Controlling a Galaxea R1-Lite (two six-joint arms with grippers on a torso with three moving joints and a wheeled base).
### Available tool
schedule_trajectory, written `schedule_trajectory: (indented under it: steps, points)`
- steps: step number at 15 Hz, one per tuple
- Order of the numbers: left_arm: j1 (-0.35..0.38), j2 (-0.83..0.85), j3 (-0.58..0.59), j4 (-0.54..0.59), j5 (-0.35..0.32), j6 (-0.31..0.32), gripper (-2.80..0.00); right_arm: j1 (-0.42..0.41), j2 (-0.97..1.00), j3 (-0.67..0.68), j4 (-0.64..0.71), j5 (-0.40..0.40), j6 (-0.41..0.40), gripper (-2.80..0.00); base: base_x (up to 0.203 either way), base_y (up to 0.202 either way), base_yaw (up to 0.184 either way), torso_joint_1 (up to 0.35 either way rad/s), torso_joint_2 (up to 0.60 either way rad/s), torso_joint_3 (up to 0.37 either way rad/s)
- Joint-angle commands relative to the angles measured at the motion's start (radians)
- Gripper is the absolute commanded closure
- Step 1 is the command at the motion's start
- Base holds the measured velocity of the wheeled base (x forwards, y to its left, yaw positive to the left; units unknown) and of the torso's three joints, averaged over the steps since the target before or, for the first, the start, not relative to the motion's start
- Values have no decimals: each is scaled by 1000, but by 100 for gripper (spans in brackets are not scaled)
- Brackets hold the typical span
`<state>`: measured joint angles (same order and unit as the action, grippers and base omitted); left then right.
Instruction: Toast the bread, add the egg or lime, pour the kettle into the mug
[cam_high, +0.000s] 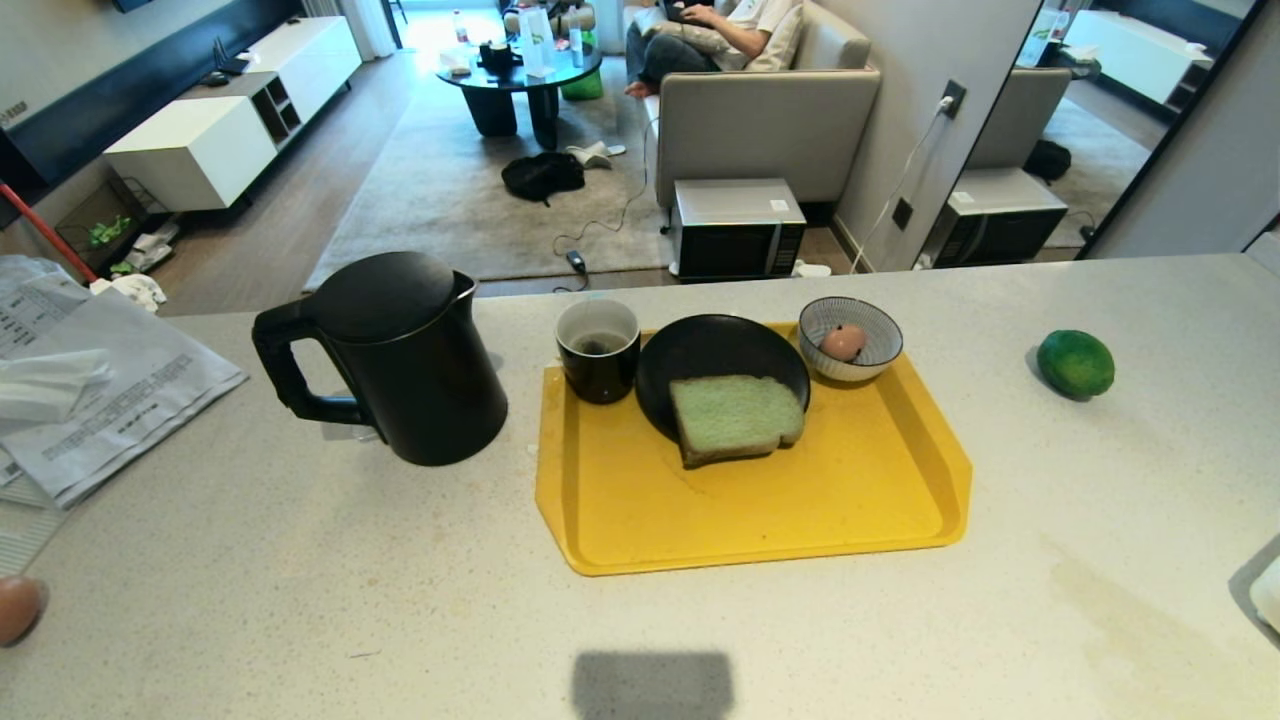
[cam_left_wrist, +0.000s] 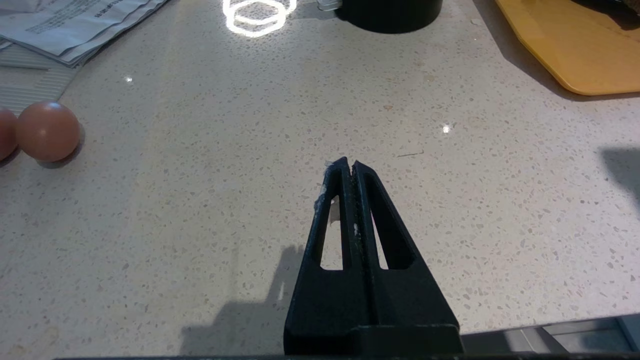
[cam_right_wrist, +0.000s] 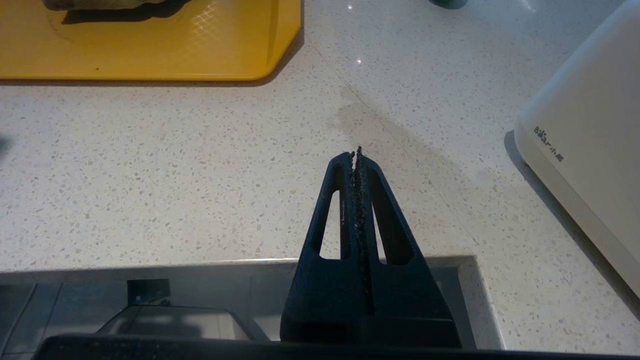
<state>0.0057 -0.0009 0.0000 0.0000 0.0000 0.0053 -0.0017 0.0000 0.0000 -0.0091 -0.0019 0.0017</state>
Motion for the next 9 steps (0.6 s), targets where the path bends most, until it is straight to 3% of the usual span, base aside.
schedule_trajectory:
  steps: [1, 9]
  points:
    - [0, -1, 0, 0, 0, 1, 0, 0, 1, 0, 0, 0, 1, 0, 0, 0, 0, 0, 0, 0]
    - [0, -1, 0, 0, 0, -1, 0, 0, 0, 0, 0, -1, 1, 0, 0, 0, 0, 0, 0, 0]
